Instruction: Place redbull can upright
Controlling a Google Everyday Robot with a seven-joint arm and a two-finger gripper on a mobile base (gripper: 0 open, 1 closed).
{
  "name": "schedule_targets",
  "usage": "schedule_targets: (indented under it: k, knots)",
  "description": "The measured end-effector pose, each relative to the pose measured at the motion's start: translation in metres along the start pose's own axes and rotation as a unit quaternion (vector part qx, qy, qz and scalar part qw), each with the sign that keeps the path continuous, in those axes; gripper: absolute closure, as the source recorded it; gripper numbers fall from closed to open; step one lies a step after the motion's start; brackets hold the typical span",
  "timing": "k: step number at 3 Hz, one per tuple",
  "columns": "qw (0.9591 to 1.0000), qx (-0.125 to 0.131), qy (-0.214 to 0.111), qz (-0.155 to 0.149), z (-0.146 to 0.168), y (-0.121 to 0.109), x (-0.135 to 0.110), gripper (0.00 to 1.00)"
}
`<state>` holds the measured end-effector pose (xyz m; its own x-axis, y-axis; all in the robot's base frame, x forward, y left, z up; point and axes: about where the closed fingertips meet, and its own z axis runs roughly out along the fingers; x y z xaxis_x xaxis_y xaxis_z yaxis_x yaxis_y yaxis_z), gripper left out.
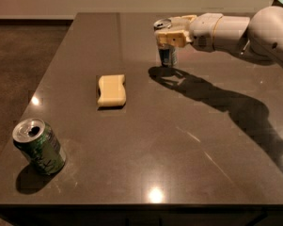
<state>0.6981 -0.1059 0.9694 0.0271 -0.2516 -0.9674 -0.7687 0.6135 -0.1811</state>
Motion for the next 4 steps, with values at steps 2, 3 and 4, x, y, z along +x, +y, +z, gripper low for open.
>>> schedule_targets:
  k: [2,3,4]
  knots:
    - [0.9979,0.024,-0.060,0.006,-0.007,-0.015,0.013,0.36]
    - [0.9966,0.030,-0.075,0.013,-0.009,-0.020,0.023,0.13]
    - [0.9967,0.028,-0.075,0.012,-0.007,-0.018,0.022,0.00]
